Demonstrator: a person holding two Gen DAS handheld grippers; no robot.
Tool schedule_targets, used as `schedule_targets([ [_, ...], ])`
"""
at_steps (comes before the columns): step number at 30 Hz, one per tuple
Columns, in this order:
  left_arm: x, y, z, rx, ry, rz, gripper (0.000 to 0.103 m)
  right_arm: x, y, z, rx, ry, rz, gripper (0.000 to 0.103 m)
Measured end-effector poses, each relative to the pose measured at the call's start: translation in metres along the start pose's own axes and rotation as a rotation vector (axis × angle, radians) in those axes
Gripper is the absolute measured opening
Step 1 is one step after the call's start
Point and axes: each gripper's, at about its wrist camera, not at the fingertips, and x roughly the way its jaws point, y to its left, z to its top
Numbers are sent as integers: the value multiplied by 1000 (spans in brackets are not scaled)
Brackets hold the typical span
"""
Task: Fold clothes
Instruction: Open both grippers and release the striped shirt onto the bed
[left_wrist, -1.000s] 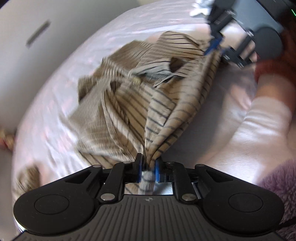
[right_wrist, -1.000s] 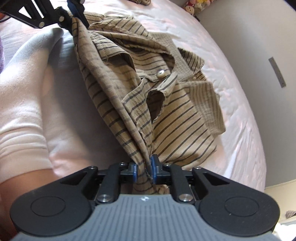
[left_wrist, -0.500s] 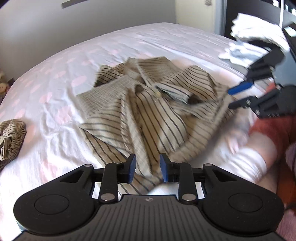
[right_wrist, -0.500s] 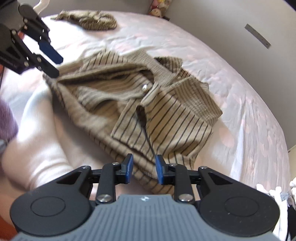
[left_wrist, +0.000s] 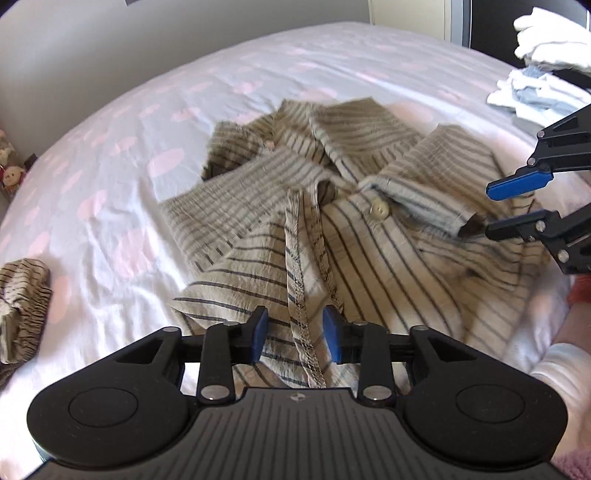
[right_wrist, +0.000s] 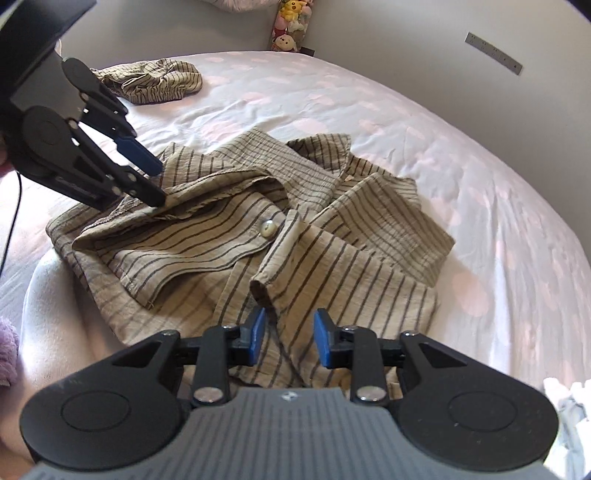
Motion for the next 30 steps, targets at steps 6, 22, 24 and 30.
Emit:
schedule_targets([
  [6, 6, -1, -8, 53, 38, -66, 4, 20, 0, 3, 16, -12, 55, 31],
  [22, -18, -14, -41, 128, 104, -149, 17, 20, 6, -10, -78, 83, 119, 16],
  [24, -26, -17, -40, 166, 86, -146, 31, 8, 2, -13, -100, 72, 135, 50],
  [30, -40, -20, -39, 255, 38, -116, 51, -19, -7, -26, -204, 94, 121, 64],
])
